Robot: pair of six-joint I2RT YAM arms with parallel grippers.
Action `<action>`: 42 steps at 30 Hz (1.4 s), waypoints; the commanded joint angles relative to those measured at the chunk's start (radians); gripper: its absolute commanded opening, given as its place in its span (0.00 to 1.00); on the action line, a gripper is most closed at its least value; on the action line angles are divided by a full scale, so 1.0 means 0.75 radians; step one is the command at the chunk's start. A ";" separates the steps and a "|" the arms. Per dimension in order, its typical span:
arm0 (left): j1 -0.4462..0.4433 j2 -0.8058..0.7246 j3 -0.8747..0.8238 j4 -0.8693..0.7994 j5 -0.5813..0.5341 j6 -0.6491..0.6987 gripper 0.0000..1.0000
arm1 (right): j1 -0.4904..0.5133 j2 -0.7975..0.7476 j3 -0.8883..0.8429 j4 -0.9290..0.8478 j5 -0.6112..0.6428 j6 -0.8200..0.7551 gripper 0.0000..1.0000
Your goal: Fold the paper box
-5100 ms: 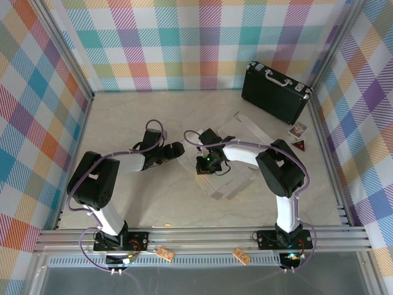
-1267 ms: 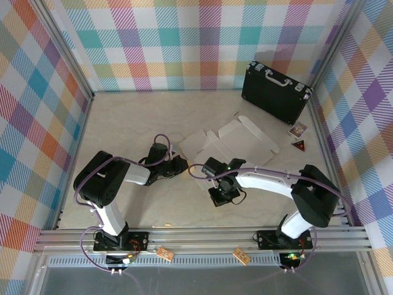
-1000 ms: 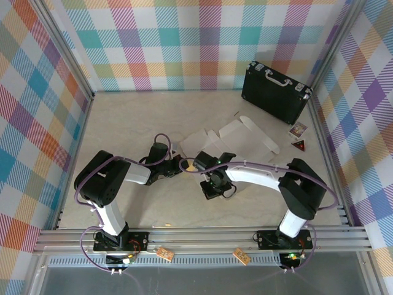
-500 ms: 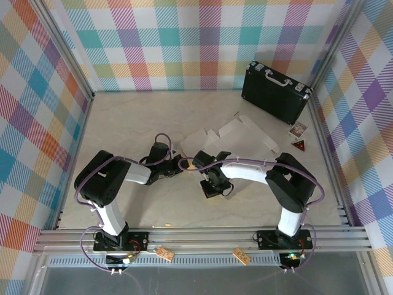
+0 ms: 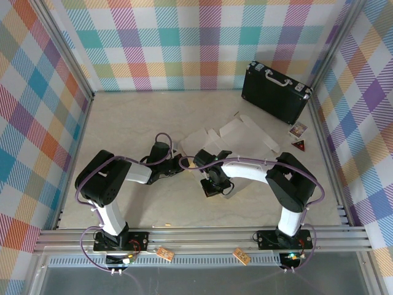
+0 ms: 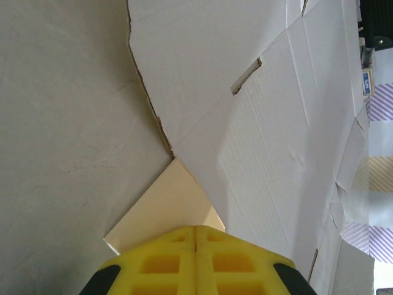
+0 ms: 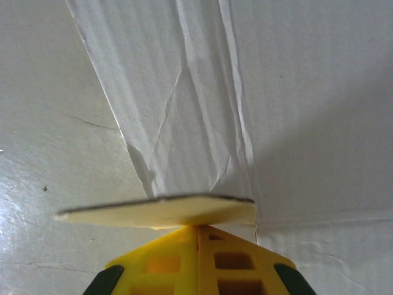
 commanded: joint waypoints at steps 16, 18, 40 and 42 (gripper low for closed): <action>-0.015 0.093 -0.033 -0.263 -0.146 0.038 0.06 | -0.011 0.020 -0.015 0.108 -0.020 0.006 0.03; -0.015 0.091 -0.034 -0.264 -0.146 0.037 0.06 | -0.012 0.033 -0.024 0.103 -0.036 0.020 0.03; -0.015 0.111 -0.036 -0.214 -0.120 0.028 0.06 | 0.069 0.008 -0.003 0.026 -0.026 0.037 0.03; -0.015 0.111 -0.039 -0.206 -0.118 0.025 0.06 | 0.057 -0.018 0.004 0.003 -0.014 0.026 0.03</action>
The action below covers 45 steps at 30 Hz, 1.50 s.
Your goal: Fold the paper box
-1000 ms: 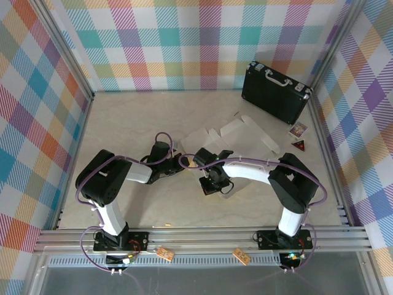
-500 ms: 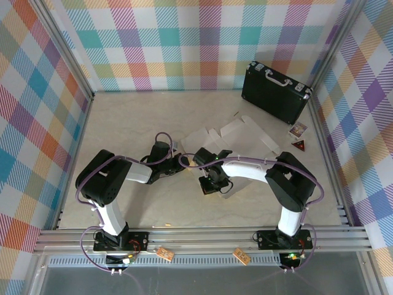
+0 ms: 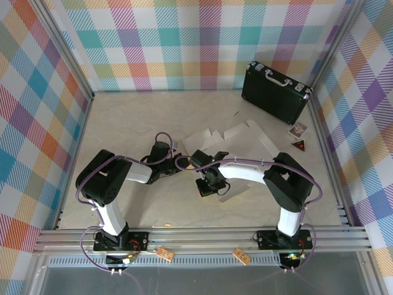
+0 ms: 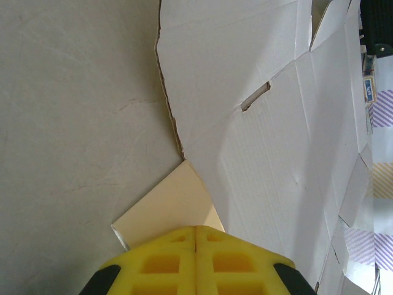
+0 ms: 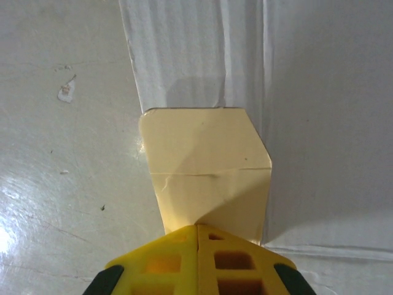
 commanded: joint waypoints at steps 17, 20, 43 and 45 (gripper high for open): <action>-0.015 0.101 -0.058 -0.202 -0.093 0.025 0.06 | -0.009 0.045 -0.002 -0.024 -0.101 -0.046 0.02; -0.014 0.101 -0.061 -0.197 -0.095 0.024 0.06 | -0.009 0.110 -0.049 0.002 -0.122 -0.038 0.01; -0.014 0.099 -0.065 -0.202 -0.099 0.022 0.06 | -0.046 -0.012 0.009 -0.016 -0.052 -0.075 0.00; -0.014 0.099 -0.065 -0.202 -0.098 0.023 0.06 | -0.046 0.038 -0.014 0.006 -0.072 -0.071 0.00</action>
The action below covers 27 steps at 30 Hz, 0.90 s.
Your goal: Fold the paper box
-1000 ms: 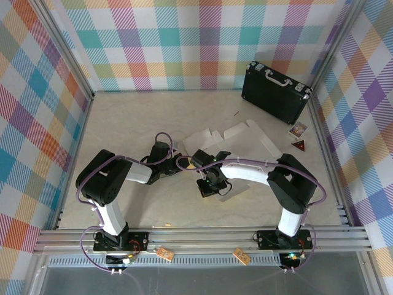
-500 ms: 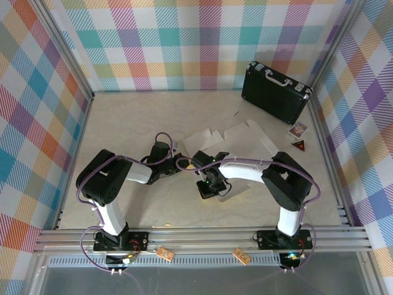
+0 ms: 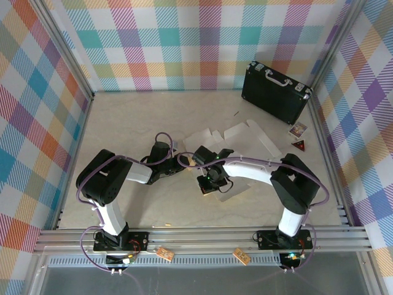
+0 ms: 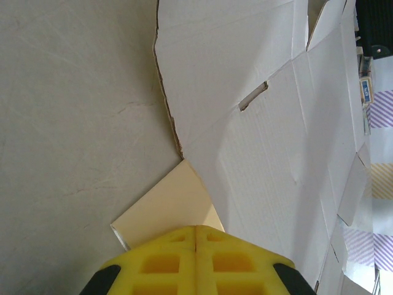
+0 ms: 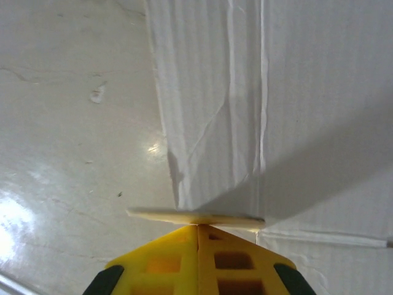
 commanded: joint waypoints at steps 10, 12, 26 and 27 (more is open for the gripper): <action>-0.014 0.091 -0.059 -0.228 -0.097 0.021 0.06 | -0.003 0.174 -0.024 0.023 -0.043 -0.025 0.00; -0.013 0.091 -0.061 -0.226 -0.098 0.021 0.06 | -0.003 0.176 -0.022 0.022 -0.043 -0.025 0.00; -0.012 -0.111 -0.056 -0.287 -0.100 0.027 0.13 | -0.041 -0.125 -0.046 0.133 0.003 -0.085 0.13; -0.012 -0.149 -0.046 -0.317 -0.100 0.028 0.14 | -0.053 -0.149 -0.056 0.141 -0.005 -0.079 0.14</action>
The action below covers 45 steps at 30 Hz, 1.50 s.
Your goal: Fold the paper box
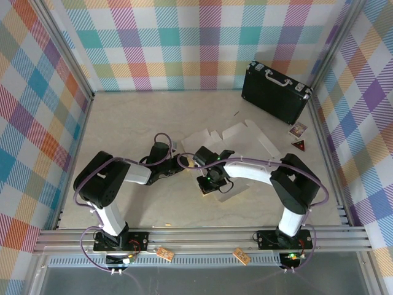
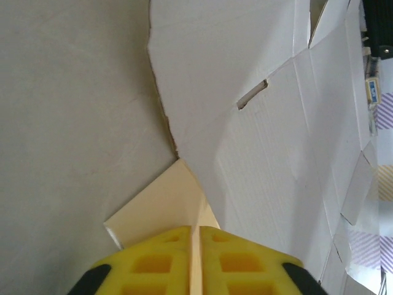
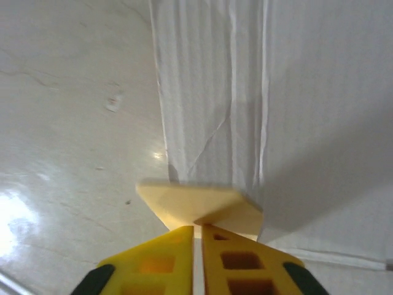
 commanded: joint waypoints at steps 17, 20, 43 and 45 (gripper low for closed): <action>0.000 -0.794 0.066 -0.959 -0.345 0.150 0.51 | -0.084 -0.447 -0.202 -0.080 0.096 0.267 0.68; 0.004 -0.868 0.073 -1.025 -0.385 0.163 0.54 | -0.081 -0.484 -0.194 -0.180 0.126 0.397 0.70; 0.022 -0.959 0.001 -1.080 -0.424 0.163 0.60 | -0.032 -0.135 -0.097 -0.156 0.122 0.586 0.32; 0.038 -0.977 -0.021 -1.069 -0.422 0.144 0.62 | -0.032 -0.143 -0.093 -0.151 0.131 0.564 0.19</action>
